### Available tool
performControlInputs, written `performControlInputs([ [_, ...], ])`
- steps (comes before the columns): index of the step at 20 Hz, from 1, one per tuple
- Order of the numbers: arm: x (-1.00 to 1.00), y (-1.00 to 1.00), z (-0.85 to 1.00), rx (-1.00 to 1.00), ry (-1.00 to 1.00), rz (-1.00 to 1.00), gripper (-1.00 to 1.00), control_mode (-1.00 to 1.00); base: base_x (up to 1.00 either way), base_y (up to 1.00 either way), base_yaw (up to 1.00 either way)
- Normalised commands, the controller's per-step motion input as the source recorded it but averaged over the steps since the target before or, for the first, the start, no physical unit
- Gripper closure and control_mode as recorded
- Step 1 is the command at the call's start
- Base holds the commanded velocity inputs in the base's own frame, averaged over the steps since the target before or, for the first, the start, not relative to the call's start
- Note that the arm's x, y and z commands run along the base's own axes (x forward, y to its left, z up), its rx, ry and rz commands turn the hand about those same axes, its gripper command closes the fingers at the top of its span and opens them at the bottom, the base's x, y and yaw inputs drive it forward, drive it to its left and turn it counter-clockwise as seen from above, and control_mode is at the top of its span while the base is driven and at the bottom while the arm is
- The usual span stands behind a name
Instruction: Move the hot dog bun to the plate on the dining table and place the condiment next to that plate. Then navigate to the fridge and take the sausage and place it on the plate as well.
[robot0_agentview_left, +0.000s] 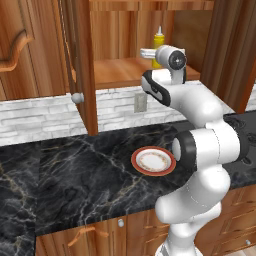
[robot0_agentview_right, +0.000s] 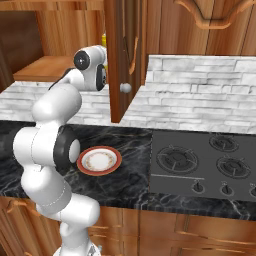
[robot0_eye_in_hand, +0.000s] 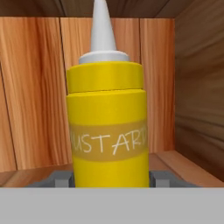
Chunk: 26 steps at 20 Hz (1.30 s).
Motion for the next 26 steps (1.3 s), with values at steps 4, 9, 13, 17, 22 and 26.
performControlInputs([
  [4,-0.03,0.0,0.0,0.0,-0.01,0.0,1.0,-1.0,0.0,0.0,0.0],
  [9,-0.57,0.0,-0.04,0.0,-0.1,-0.02,1.0,-1.0,0.0,0.0,0.0],
  [13,-0.97,0.03,-0.01,0.0,-0.15,-0.05,1.0,-1.0,0.0,0.0,0.0],
  [17,-0.94,0.29,0.03,0.0,-0.02,-0.01,1.0,-1.0,0.0,0.0,0.0],
  [22,-0.62,0.41,0.27,0.0,0.07,0.0,1.0,-1.0,0.0,0.0,0.0],
  [26,-0.59,0.28,0.24,0.0,0.16,0.0,1.0,-1.0,0.0,0.0,0.0],
])
